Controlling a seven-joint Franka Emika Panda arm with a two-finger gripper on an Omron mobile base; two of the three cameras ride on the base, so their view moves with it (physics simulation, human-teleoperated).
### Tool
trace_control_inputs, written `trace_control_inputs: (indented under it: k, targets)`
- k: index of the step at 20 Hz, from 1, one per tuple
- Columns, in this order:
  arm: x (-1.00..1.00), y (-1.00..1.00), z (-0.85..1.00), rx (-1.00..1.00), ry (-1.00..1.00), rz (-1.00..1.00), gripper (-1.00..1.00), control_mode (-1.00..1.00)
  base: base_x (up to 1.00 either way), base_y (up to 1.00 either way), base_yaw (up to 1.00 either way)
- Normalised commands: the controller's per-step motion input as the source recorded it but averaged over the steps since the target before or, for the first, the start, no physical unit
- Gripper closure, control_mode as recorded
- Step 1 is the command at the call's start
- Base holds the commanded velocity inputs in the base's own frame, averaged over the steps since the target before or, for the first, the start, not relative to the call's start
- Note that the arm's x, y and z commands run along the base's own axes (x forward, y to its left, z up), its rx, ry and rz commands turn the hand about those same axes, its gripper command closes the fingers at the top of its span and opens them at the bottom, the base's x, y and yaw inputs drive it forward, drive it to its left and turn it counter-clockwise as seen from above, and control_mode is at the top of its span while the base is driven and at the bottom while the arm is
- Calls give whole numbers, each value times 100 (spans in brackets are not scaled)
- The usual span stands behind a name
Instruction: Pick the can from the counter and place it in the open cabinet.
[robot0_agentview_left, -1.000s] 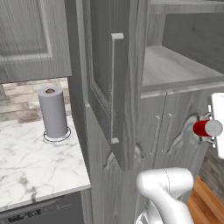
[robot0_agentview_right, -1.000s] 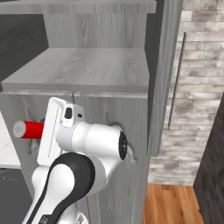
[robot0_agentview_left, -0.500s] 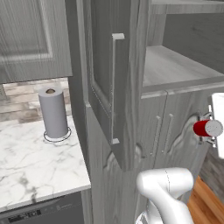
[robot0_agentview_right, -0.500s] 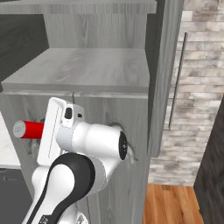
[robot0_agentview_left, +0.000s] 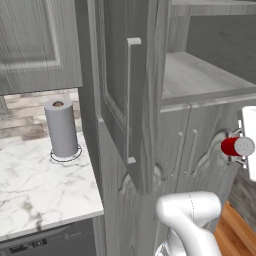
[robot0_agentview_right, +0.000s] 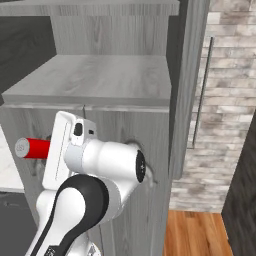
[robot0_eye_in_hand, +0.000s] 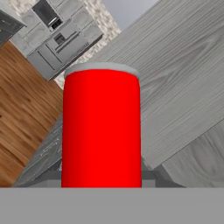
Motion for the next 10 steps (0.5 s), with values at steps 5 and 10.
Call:
trace_control_inputs:
  k: [5,10]
  targets:
    - [0,0,0,0,0,-7,100,-100,0,0,0]
    - [0,0,0,1,0,-27,100,-100,0,0,0]
